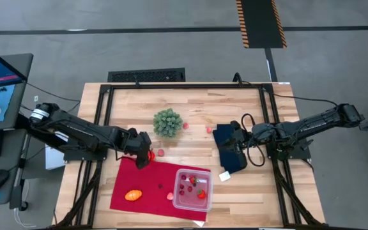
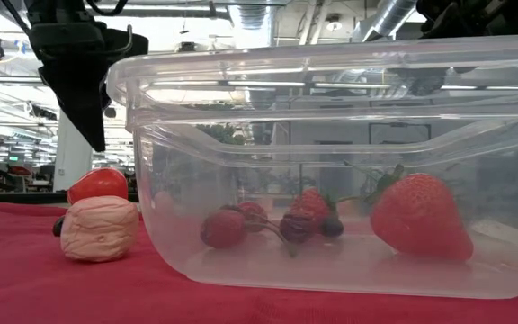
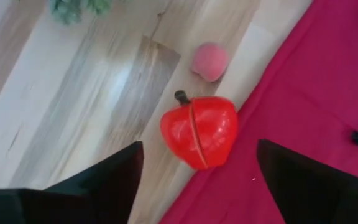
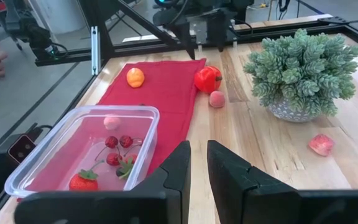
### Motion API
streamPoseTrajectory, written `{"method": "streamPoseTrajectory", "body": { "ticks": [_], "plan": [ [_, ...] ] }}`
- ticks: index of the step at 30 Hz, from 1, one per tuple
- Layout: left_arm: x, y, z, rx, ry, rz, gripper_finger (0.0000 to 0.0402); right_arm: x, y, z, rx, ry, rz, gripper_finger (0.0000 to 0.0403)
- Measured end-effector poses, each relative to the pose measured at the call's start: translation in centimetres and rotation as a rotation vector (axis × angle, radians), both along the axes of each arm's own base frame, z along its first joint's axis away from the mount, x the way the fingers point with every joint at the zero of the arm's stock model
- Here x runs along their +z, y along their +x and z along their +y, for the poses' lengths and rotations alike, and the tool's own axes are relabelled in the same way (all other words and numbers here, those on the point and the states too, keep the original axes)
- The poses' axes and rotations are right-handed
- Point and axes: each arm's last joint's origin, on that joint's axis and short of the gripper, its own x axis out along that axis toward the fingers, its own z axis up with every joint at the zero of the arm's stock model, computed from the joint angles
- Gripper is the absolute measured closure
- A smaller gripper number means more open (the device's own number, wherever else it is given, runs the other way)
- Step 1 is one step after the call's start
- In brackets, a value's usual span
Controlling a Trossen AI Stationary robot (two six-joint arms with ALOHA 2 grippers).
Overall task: Pick and placing Produce into tupperware
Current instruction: Put the apple into the transparent bin
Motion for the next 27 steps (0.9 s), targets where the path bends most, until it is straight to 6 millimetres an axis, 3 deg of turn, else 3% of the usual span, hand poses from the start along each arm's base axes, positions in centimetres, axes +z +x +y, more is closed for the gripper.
{"method": "streamPoseTrajectory", "body": {
  "ticks": [10, 27],
  "plan": [
    [-1.4, 1.0, -0.3, -0.028, -0.03, 0.054, 0.005, 0.0, 0.0, 0.0, 0.0, 0.0, 0.0, 0.0326],
    [-3.7, 2.6, 0.2, -0.002, -0.036, 0.098, 0.0048, -0.4, -0.1, 0.0, 0.0, -0.008, 0.04, 0.0326]
  ]
}}
